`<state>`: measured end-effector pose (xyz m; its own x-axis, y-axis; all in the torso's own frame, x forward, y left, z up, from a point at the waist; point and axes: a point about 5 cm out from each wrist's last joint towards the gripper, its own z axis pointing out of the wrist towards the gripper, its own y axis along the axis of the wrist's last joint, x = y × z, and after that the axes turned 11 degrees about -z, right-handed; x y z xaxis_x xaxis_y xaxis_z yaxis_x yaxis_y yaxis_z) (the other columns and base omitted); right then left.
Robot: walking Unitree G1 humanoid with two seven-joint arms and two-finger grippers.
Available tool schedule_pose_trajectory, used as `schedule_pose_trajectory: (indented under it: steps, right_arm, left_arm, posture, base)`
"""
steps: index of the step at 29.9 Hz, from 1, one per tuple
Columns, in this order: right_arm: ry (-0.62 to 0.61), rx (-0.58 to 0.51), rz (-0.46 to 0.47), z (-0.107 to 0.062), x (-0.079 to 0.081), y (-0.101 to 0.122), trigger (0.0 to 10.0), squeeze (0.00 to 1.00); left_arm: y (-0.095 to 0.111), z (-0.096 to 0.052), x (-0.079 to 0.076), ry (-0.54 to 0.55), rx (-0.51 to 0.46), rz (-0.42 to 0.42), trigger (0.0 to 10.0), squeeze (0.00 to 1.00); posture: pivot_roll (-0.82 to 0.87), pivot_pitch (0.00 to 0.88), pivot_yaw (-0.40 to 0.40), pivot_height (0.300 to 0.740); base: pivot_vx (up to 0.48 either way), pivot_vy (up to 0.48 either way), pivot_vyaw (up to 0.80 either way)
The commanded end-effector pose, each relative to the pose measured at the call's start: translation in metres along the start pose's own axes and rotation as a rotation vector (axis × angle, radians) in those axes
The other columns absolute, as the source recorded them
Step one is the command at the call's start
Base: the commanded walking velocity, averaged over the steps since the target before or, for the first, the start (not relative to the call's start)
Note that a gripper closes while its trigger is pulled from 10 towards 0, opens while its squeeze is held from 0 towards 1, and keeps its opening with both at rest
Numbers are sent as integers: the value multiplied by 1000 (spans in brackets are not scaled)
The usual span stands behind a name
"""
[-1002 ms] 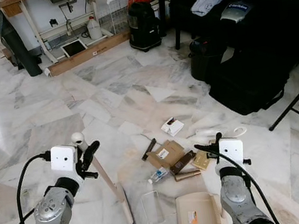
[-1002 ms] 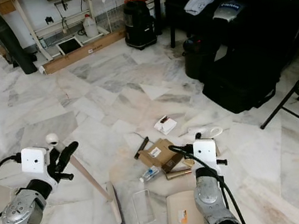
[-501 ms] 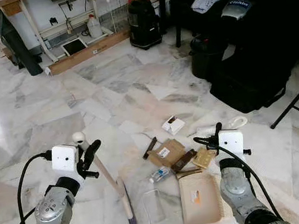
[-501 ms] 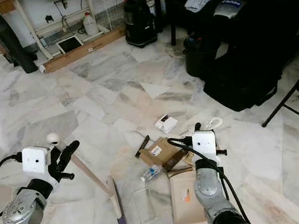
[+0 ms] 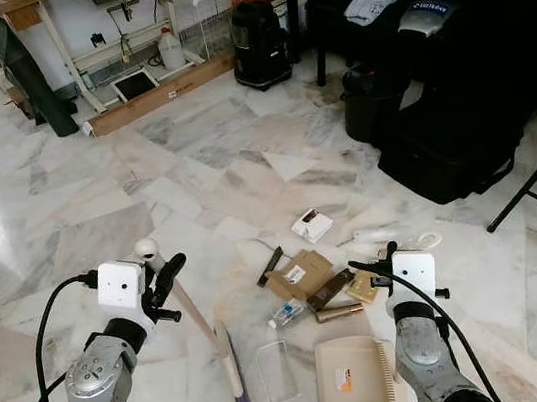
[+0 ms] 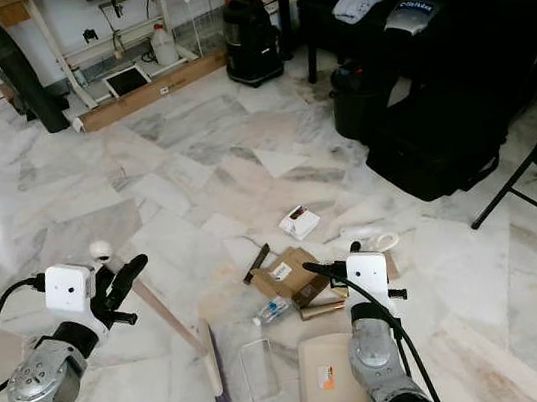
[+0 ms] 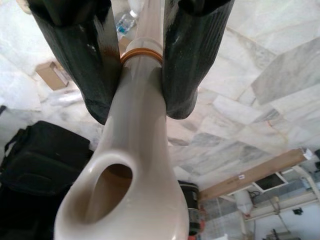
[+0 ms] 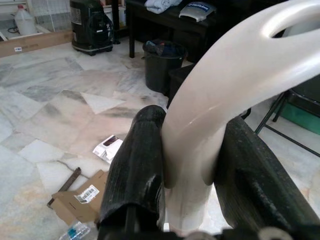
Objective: Sweep floor
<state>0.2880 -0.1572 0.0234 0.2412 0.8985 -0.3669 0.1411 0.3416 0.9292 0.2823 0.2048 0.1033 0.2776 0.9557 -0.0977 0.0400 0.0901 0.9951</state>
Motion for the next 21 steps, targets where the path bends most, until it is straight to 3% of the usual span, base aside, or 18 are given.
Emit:
schedule_pose_trajectory:
  steps: [1,6,16,21]
  right_arm:
    - [28,64,-25,-8,3,-13,10000,0]
    - [26,65,-28,-7,1,-13,10000,0]
    - [23,51,-24,-3,-1,-10,10000,0]
    - [34,49,-21,-2,-1,-9,10000,0]
  left_arm:
    - [1,-2,1,-10,-4,13,10000,0]
    - [-9,0,-7,-85,71,6,10000,0]
    - [-15,3,-11,-90,81,-23,10000,0]
    - [-20,6,-15,-108,108,-113,10000,0]
  posture:
    - [203,60,59,740]
    - [194,63,56,740]
    - [181,68,45,740]
    - [177,70,38,740]
  base:
    - [0,0,0]
    - [0,0,0]
    - [0,0,0]
    - [0,0,0]
